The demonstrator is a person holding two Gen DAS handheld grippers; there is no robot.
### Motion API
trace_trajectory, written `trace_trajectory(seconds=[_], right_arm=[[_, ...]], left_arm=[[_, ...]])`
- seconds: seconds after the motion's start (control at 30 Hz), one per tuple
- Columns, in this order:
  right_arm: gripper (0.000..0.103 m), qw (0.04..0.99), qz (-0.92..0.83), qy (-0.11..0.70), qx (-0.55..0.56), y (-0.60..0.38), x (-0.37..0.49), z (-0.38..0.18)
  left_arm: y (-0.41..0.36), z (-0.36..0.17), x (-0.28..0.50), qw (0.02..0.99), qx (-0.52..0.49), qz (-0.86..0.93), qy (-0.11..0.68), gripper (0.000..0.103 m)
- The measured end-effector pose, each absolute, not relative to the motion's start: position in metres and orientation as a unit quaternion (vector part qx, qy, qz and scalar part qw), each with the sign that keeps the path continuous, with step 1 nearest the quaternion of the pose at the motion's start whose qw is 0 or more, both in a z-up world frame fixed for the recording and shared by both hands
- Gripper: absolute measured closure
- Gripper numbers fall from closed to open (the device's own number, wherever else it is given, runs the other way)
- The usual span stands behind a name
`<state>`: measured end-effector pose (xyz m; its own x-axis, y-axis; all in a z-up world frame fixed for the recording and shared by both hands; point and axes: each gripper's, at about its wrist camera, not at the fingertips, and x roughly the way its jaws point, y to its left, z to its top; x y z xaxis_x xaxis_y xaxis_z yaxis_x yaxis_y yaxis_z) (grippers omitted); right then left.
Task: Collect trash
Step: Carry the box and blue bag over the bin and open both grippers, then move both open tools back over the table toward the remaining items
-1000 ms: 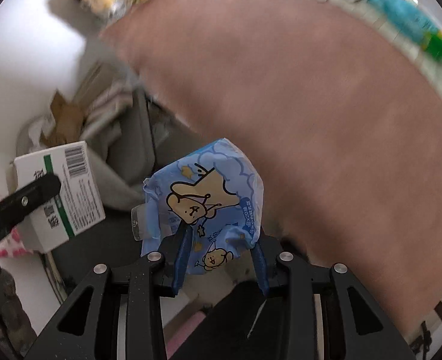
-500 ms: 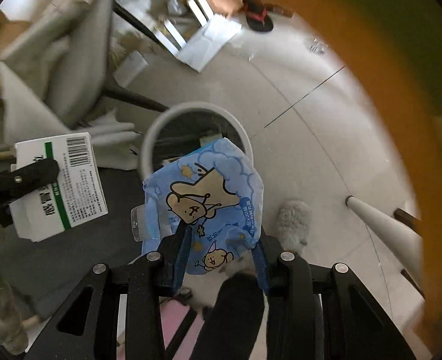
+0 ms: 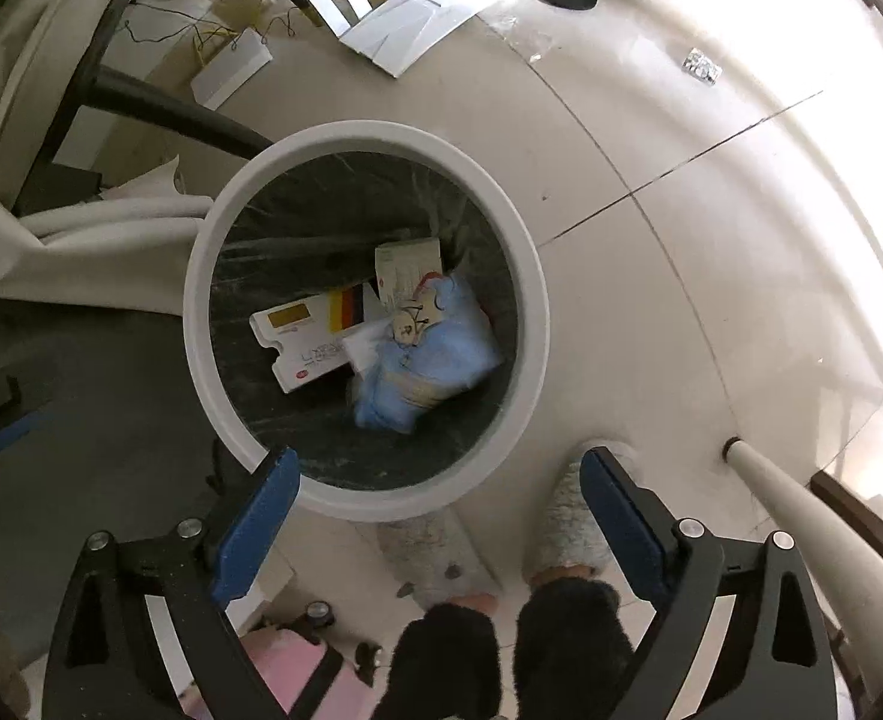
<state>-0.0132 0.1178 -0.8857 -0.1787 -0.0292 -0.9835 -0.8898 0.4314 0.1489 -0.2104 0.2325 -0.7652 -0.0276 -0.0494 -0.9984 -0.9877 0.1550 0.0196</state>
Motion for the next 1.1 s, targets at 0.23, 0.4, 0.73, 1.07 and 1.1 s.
trace_trajectory(seconds=[0.23,0.4,0.73,1.07,1.1], right_arm=[[0.006,0.555,0.405,0.624,-0.372,0.124,-0.015,-0.828],[0.006,0.570,0.406,0.607,-0.376,0.123,-0.017,-0.771],[0.006,0.582,0.416,0.595,-0.367,0.104,-0.025,-0.664],[0.006,0.588,0.432,0.592,-0.344,0.075,-0.022,-0.540],[0.006,0.589,0.435,0.592,-0.339,0.071,-0.021,-0.524]], left_arm=[[0.210,-0.719,-0.213,0.523,-0.431,0.467,0.568,0.003],[0.195,-0.683,-0.215,0.526,-0.433,0.467,0.564,0.003],[0.167,-0.592,-0.216,0.536,-0.427,0.466,0.559,0.003],[0.142,-0.485,-0.212,0.564,-0.417,0.463,0.541,0.003],[0.140,-0.471,-0.211,0.567,-0.415,0.466,0.539,0.003]])
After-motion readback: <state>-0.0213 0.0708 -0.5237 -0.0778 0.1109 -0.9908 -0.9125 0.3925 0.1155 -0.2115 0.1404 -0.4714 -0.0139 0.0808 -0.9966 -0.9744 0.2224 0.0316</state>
